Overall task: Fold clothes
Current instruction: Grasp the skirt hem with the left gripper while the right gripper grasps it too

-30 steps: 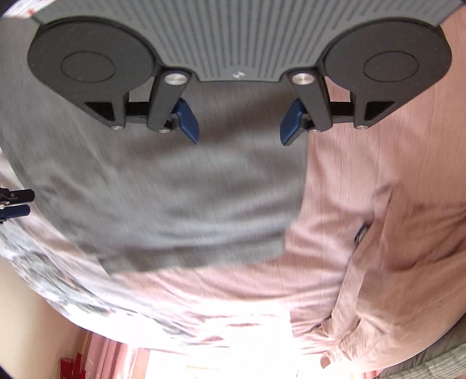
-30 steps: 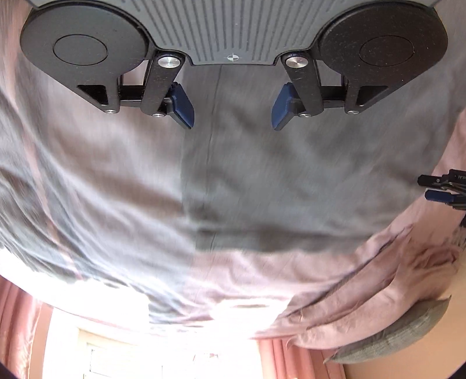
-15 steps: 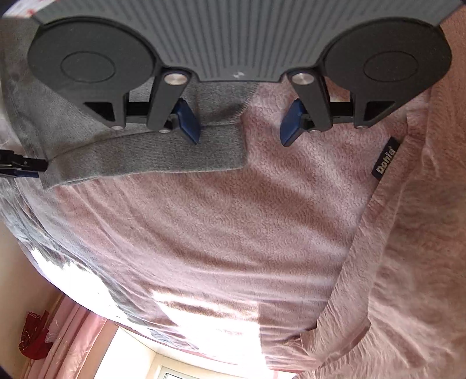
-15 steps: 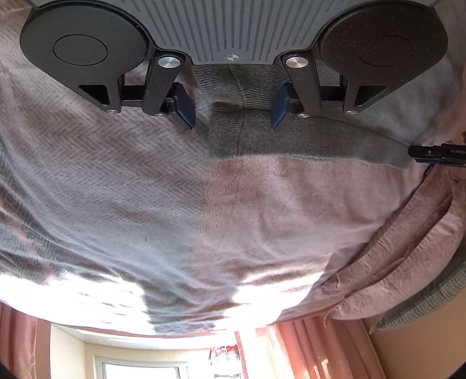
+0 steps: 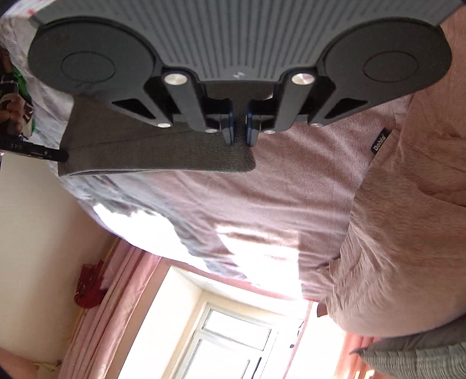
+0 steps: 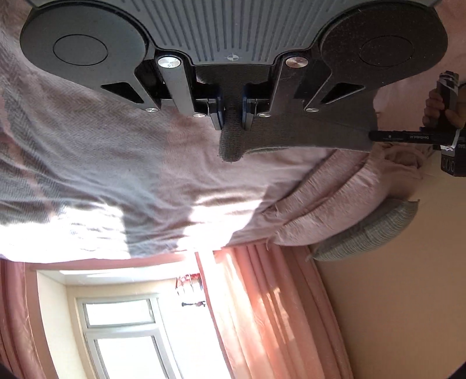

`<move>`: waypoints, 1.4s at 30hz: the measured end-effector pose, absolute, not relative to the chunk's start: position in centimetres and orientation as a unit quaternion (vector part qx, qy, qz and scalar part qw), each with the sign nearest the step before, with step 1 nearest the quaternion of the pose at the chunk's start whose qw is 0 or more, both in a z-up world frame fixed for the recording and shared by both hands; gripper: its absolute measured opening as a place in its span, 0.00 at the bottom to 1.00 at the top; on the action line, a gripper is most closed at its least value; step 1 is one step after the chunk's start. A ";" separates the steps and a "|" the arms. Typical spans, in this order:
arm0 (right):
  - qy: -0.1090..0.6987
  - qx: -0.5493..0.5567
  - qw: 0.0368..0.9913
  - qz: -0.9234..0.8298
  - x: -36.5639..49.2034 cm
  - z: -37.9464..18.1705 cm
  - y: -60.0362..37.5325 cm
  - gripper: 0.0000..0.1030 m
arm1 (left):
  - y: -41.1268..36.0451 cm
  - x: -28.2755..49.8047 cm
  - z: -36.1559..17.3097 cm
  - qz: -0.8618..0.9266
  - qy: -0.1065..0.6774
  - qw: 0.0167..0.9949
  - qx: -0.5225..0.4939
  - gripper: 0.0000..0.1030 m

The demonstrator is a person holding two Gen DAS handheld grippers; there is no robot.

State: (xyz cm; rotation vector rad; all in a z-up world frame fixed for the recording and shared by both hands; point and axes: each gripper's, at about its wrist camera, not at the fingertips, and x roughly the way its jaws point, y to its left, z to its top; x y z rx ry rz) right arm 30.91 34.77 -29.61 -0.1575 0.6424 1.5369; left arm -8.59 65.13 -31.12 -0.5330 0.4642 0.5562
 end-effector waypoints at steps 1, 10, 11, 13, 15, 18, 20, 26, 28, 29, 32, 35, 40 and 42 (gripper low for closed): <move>0.277 -0.067 0.670 0.686 30.2 -29.0 32.7 0.08 | 63.4 -9.9 -30.3 0.265 0.216 0.905 -0.254 0.05; 0.453 -0.180 0.648 0.586 22.7 -32.8 17.1 0.29 | 47.8 -21.4 -33.5 0.289 0.307 0.838 -0.346 0.12; 0.483 -0.167 0.651 0.561 22.5 -33.5 15.9 0.34 | 47.0 -22.2 -34.2 0.300 0.313 0.823 -0.367 0.12; 0.533 -0.116 0.652 0.526 22.5 -34.4 14.1 0.36 | 46.2 -23.3 -35.3 0.311 0.311 0.800 -0.409 0.16; 0.558 -0.054 0.654 0.508 22.9 -34.6 13.8 0.38 | 46.5 -23.4 -35.7 0.308 0.289 0.792 -0.441 0.25; 0.575 0.020 0.646 0.502 24.6 -35.2 15.4 0.38 | 48.6 -22.5 -36.4 0.310 0.247 0.780 -0.485 0.41; 0.579 0.049 0.644 0.498 26.0 -36.2 17.3 0.38 | 50.3 -21.5 -37.5 0.307 0.232 0.764 -0.518 0.42; 0.599 0.080 0.633 0.484 28.3 -39.4 20.7 0.36 | 52.3 -19.2 -40.0 0.302 0.240 0.742 -0.548 0.35; 0.608 0.075 0.621 0.489 28.4 -39.4 21.2 0.19 | 52.1 -18.7 -39.5 0.309 0.256 0.752 -0.523 0.19; 0.610 0.049 0.621 0.489 28.2 -39.3 21.4 0.13 | 52.0 -18.7 -39.4 0.312 0.269 0.755 -0.510 0.11; 0.585 0.019 0.634 0.506 27.8 -37.7 20.5 0.07 | 51.1 -19.3 -37.9 0.313 0.278 0.772 -0.478 0.06; 0.579 0.050 0.627 0.518 27.4 -35.0 18.1 0.06 | 49.0 -20.3 -34.6 0.299 0.279 0.805 -0.429 0.06; 0.593 0.045 0.616 0.516 25.5 -32.8 14.8 0.06 | 44.9 -22.7 -32.4 0.292 0.294 0.812 -0.411 0.06; 0.603 0.025 0.614 0.509 24.4 -33.3 13.8 0.06 | 43.0 -23.4 -32.9 0.297 0.315 0.804 -0.408 0.06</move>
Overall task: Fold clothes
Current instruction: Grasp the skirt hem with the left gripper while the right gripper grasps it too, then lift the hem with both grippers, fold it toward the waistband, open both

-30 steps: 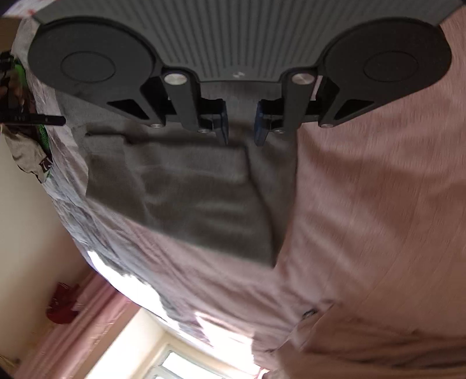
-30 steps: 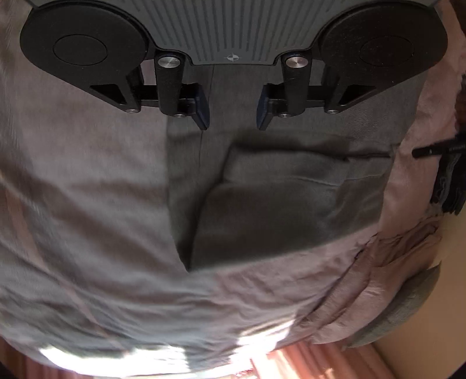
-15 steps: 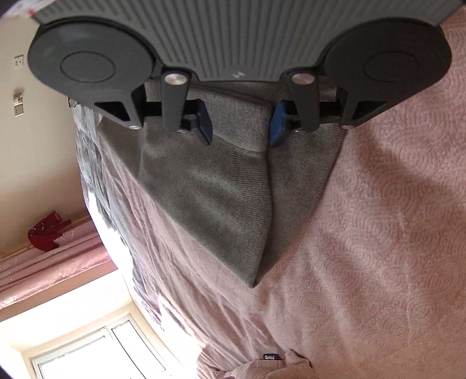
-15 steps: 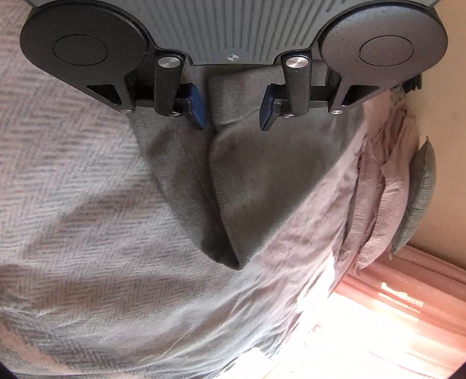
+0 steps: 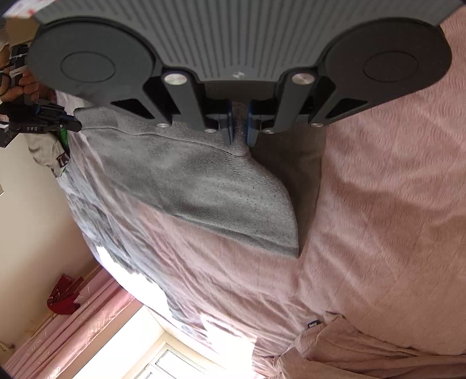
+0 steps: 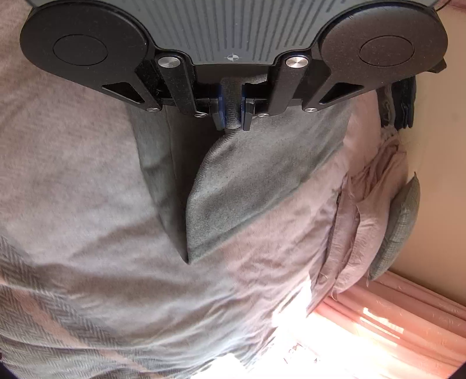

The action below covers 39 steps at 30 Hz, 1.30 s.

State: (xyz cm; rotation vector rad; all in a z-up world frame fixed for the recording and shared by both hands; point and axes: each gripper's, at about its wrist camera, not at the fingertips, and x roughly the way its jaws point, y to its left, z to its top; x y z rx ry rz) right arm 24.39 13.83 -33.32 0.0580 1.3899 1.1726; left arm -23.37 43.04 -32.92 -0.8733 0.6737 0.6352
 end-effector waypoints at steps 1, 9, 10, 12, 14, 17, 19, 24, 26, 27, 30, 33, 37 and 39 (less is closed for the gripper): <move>0.608 0.019 0.614 0.504 24.0 -33.7 13.4 0.06 | 42.4 -23.6 -33.3 0.298 0.321 0.799 -0.411 0.06; 0.590 0.034 0.630 0.505 22.9 -33.6 11.0 0.06 | 40.0 -24.6 -33.9 0.318 0.304 0.794 -0.419 0.06; 0.585 0.033 0.632 0.507 22.9 -33.5 11.0 0.06 | 39.9 -24.7 -34.0 0.318 0.307 0.796 -0.413 0.06; 0.580 0.015 0.640 0.504 22.8 -33.7 11.1 0.07 | 39.4 -24.2 -34.7 0.321 0.330 0.792 -0.402 0.07; 0.573 -0.045 0.656 0.490 21.9 -34.6 11.7 0.07 | 39.0 -23.1 -35.6 0.335 0.371 0.784 -0.367 0.08; 0.540 -0.099 0.678 0.489 20.4 -34.2 12.1 0.17 | 38.5 -22.8 -35.4 0.364 0.380 0.780 -0.339 0.20; 0.504 -0.125 0.703 0.486 19.1 -33.0 12.0 0.26 | 38.5 -23.4 -34.6 0.377 0.362 0.779 -0.347 0.19; 0.469 -0.111 0.682 0.550 16.4 -32.2 11.5 0.26 | 38.1 -23.1 -33.2 0.343 0.329 0.804 -0.358 0.19; 0.490 -0.144 0.670 0.539 15.8 -34.0 12.2 0.24 | 37.8 -21.7 -34.5 0.328 0.372 0.797 -0.345 0.19; 0.494 -0.164 0.669 0.531 15.6 -34.8 12.4 0.22 | 37.7 -21.1 -35.3 0.326 0.400 0.790 -0.331 0.19; 0.493 -0.157 0.675 0.527 15.8 -33.9 12.7 0.21 | 38.4 -21.5 -35.8 0.331 0.398 0.783 -0.345 0.22; 0.473 -0.142 0.685 0.535 17.0 -33.0 13.2 0.21 | 40.0 -22.4 -35.1 0.345 0.365 0.787 -0.358 0.20; 0.479 -0.108 0.700 0.519 20.5 -34.0 14.8 0.28 | 44.0 -22.2 -34.9 0.355 0.342 0.787 -0.370 0.20; 0.478 -0.082 0.708 0.513 22.7 -34.5 15.6 0.28 | 46.5 -21.9 -35.1 0.357 0.326 0.790 -0.377 0.21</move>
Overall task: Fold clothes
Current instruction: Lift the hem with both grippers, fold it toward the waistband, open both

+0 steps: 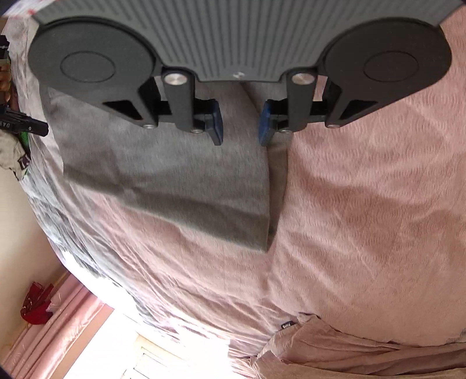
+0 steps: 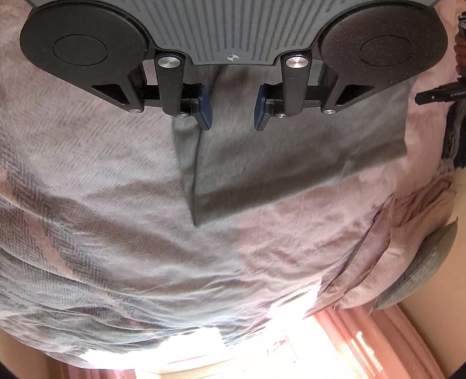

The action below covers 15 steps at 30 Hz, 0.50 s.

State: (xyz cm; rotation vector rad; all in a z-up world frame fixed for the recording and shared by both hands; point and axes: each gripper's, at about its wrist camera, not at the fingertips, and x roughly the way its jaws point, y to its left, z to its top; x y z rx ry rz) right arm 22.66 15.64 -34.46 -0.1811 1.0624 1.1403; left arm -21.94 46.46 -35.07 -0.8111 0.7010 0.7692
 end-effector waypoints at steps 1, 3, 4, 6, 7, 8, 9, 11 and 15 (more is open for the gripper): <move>0.481 -0.068 0.708 0.513 24.0 -34.7 16.1 0.28 | 47.7 -21.7 -35.2 0.361 0.319 0.788 -0.382 0.21; 0.478 -0.056 0.714 0.508 25.9 -35.2 17.3 0.28 | 50.0 -21.3 -35.6 0.366 0.306 0.785 -0.394 0.23; 0.475 -0.055 0.715 0.510 26.7 -35.4 17.9 0.28 | 50.8 -21.2 -35.8 0.368 0.301 0.784 -0.399 0.25; 0.471 -0.059 0.716 0.512 27.8 -35.9 19.1 0.28 | 52.4 -21.0 -36.3 0.373 0.293 0.779 -0.411 0.27; 0.471 -0.060 0.714 0.514 28.5 -36.3 19.7 0.28 | 53.0 -20.9 -36.5 0.376 0.291 0.776 -0.415 0.27; 0.472 -0.061 0.714 0.514 29.0 -36.5 20.2 0.28 | 53.4 -20.7 -36.7 0.378 0.289 0.774 -0.417 0.27; 0.470 -0.061 0.713 0.517 29.4 -36.7 20.6 0.28 | 53.8 -20.6 -36.8 0.378 0.285 0.776 -0.416 0.27; 0.462 -0.059 0.713 0.524 29.9 -37.1 21.2 0.28 | 54.3 -20.3 -36.8 0.371 0.280 0.783 -0.413 0.27; 0.454 -0.054 0.705 0.543 30.4 -37.2 21.9 0.28 | 55.4 -19.5 -37.2 0.357 0.276 0.787 -0.420 0.27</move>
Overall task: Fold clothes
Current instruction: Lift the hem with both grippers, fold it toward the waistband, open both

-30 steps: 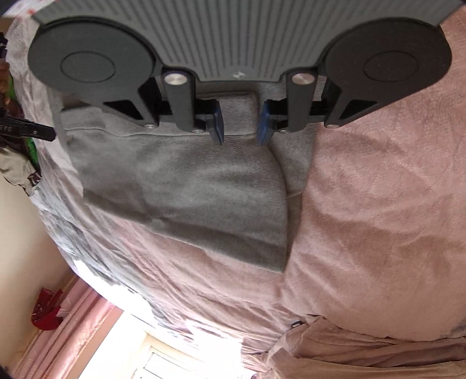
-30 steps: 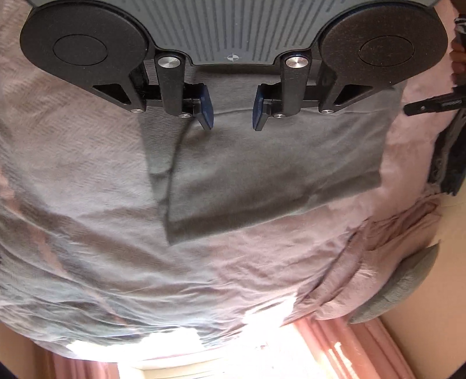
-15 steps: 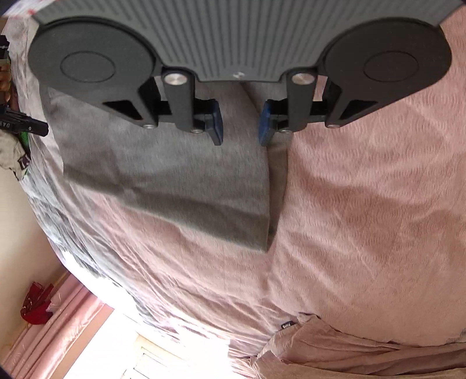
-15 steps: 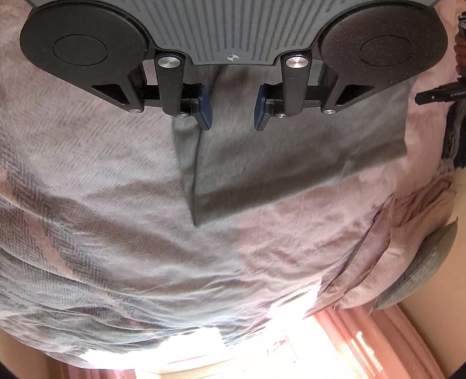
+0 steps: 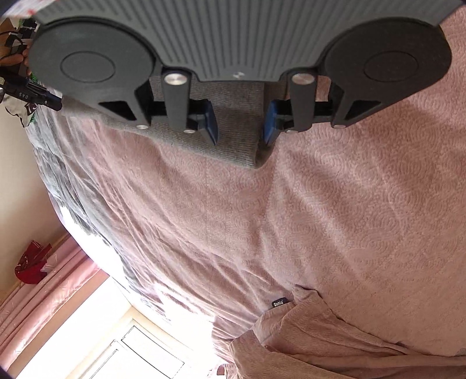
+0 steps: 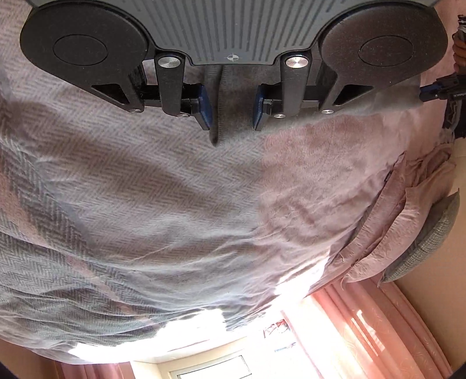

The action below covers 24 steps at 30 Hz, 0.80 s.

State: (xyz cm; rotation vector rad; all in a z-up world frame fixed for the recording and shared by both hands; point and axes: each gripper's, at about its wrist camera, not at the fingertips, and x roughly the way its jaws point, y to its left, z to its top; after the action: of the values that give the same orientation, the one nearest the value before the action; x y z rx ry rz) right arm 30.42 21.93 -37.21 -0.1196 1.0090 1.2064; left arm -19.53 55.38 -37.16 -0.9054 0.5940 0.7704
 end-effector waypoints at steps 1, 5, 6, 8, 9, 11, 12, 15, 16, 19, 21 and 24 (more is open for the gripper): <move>0.451 -0.057 0.706 0.543 30.4 -37.1 22.0 0.28 | 55.5 -19.5 -37.3 0.356 0.274 0.787 -0.422 0.27; 0.462 -0.032 0.694 0.552 31.0 -37.1 22.2 0.26 | 55.8 -19.4 -37.5 0.350 0.268 0.789 -0.428 0.27; 0.465 -0.030 0.691 0.552 31.2 -37.2 22.3 0.23 | 55.8 -19.3 -37.6 0.348 0.271 0.791 -0.425 0.27; 0.471 -0.025 0.689 0.550 31.7 -37.4 22.3 0.11 | 55.9 -19.2 -37.6 0.347 0.274 0.793 -0.420 0.20; 0.476 -0.020 0.687 0.549 32.1 -37.6 22.3 0.10 | 55.9 -19.2 -37.6 0.342 0.274 0.796 -0.418 0.15; 0.493 -0.008 0.679 0.544 32.8 -38.0 22.1 0.09 | 56.0 -19.2 -37.7 0.340 0.277 0.796 -0.416 0.15; 0.502 0.004 0.670 0.546 33.1 -38.1 21.9 0.09 | 56.0 -19.2 -37.7 0.340 0.276 0.795 -0.419 0.15; 0.519 0.036 0.659 0.543 34.0 -38.3 21.3 0.10 | 56.0 -19.5 -37.8 0.340 0.271 0.794 -0.426 0.15; 0.521 0.042 0.657 0.544 34.1 -38.3 21.3 0.10 | 56.0 -19.5 -37.9 0.339 0.271 0.793 -0.427 0.14; 0.524 0.040 0.655 0.543 34.2 -38.5 21.6 0.10 | 56.1 -19.4 -38.1 0.336 0.270 0.792 -0.433 0.14; 0.527 0.036 0.654 0.541 34.2 -38.8 21.9 0.10 | 56.1 -19.2 -38.2 0.334 0.270 0.792 -0.433 0.14; 0.540 0.045 0.646 0.537 34.6 -39.3 21.9 0.10 | 56.0 -19.2 -38.3 0.334 0.272 0.792 -0.432 0.15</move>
State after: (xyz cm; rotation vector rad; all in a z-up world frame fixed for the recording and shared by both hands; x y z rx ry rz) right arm 34.58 21.93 -39.29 0.1035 1.2283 1.2227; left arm -19.24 56.03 -38.27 -0.9288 0.5857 0.7195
